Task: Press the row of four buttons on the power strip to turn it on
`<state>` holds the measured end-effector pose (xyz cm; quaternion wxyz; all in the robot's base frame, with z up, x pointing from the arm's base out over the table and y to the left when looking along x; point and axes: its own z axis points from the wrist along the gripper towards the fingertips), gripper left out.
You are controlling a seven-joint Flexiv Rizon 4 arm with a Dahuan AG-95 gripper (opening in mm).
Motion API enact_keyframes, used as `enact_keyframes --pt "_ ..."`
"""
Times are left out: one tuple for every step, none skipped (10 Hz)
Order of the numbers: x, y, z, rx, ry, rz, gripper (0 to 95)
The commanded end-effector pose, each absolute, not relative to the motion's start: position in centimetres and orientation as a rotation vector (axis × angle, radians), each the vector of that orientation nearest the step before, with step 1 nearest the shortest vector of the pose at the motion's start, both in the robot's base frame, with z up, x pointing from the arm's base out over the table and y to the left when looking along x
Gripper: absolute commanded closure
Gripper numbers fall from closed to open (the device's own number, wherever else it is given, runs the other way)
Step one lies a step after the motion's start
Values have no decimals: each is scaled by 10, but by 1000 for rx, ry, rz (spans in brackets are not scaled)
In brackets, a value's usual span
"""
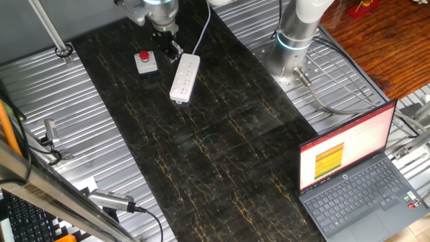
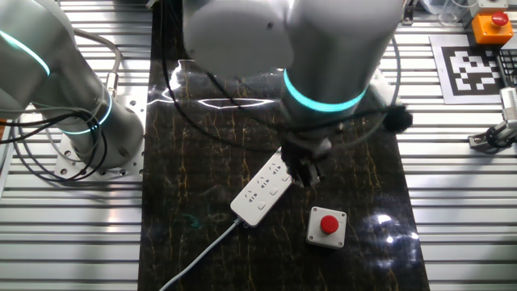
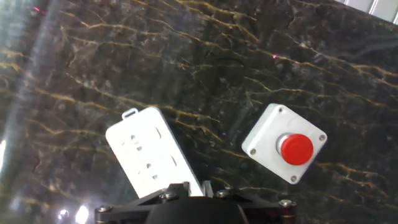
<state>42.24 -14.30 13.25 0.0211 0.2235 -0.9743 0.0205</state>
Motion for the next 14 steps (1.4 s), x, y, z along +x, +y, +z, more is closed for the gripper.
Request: enact_keyframes --pt "415 -154 120 914 -2943 107 570" --pt "411 -159 113 942 -2934 105 570" --pt "406 -166 103 982 -2915 114 570" --pt "404 -171 98 1004 -2906 112 570" --pt "398 -176 90 1034 -2892 110 570" --pt "395 -179 86 1041 -2888 112 570" --pt "391 -181 81 1050 -2885 109 570" --pt "387 -183 76 1061 -2885 98 570" --pt "383 -183 73 1062 -2885 104 570" --pt "381 -183 69 1063 -2887 105 570" --pt "381 -184 64 1064 -2890 105 570" --pt "381 -184 62 1060 -2892 107 570" --pt "381 -184 60 1060 -2892 107 570" --pt "380 -184 59 1061 -2889 107 570"
